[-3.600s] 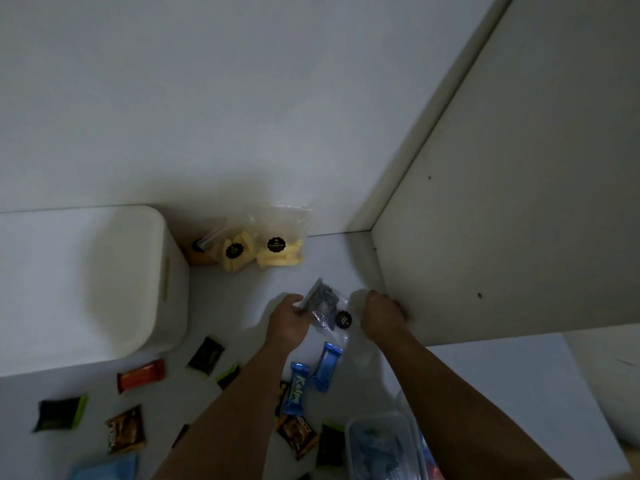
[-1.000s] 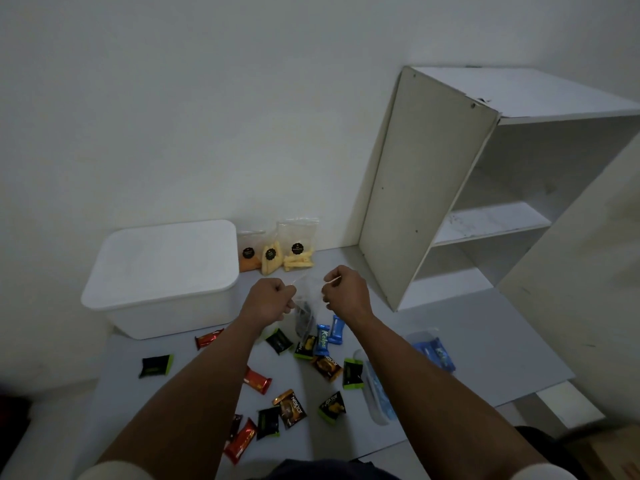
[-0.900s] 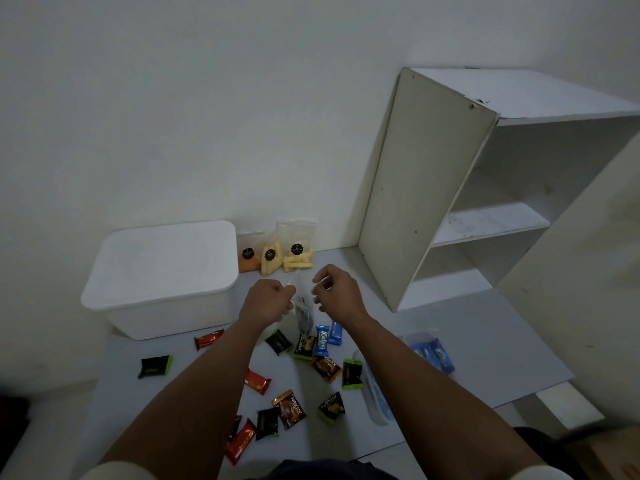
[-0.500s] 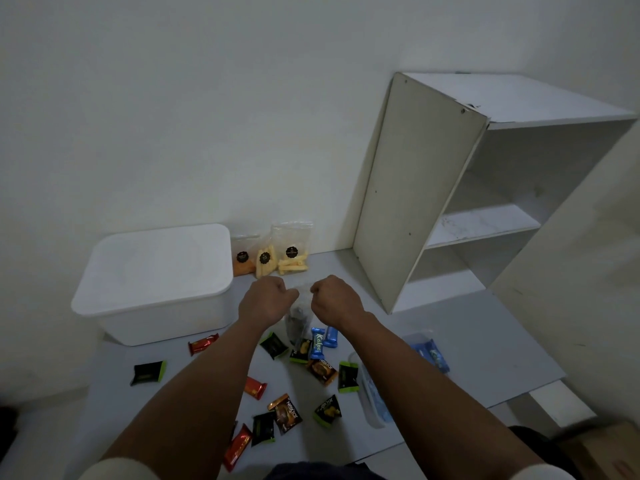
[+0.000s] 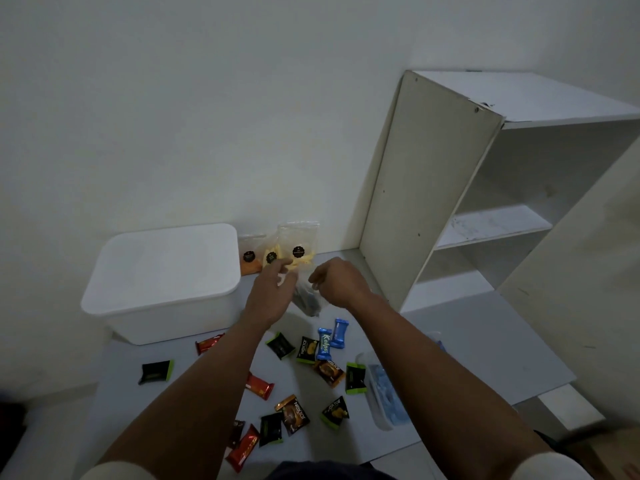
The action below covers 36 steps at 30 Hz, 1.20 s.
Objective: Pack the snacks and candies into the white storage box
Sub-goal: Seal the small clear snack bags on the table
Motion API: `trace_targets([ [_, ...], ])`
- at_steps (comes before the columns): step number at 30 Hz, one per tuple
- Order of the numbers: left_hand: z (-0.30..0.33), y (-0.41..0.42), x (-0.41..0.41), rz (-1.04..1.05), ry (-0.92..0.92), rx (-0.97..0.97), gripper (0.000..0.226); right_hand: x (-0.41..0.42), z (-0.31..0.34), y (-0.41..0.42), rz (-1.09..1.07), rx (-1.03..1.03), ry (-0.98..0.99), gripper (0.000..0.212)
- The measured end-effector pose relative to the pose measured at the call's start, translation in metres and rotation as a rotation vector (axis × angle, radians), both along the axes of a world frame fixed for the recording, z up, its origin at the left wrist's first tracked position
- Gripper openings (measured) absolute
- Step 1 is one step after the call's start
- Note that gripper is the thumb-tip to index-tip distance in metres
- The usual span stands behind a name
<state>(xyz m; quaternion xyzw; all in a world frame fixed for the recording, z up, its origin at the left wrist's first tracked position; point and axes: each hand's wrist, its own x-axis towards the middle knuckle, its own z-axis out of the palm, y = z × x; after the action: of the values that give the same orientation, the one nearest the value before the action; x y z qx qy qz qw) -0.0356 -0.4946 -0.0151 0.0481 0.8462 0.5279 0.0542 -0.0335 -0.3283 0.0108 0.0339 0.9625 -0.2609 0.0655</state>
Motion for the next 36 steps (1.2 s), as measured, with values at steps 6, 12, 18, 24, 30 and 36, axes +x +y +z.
trace_targets([
  [6,0.009,-0.003,-0.004,-0.081,0.071,0.033,0.014,-0.012,0.031,0.016,0.126,-0.22,-0.098,0.019],
  [12,0.003,-0.006,-0.011,-0.006,0.031,0.073,0.021,-0.007,0.029,0.025,0.006,-0.483,-0.108,0.033],
  [18,0.001,-0.009,-0.008,0.033,0.001,0.119,0.019,-0.003,0.018,0.036,0.062,-0.459,-0.037,0.015],
  [24,0.015,-0.005,-0.003,-0.035,-0.003,0.174,0.024,-0.001,0.016,0.039,0.067,-0.488,-0.018,0.02],
  [30,0.025,-0.002,0.001,-0.047,0.013,0.181,0.029,-0.002,0.025,0.035,0.091,-0.554,-0.077,0.026],
  [36,0.029,0.0,0.002,-0.095,0.003,0.18,0.029,-0.008,0.03,0.03,0.149,-0.531,-0.078,0.015],
])
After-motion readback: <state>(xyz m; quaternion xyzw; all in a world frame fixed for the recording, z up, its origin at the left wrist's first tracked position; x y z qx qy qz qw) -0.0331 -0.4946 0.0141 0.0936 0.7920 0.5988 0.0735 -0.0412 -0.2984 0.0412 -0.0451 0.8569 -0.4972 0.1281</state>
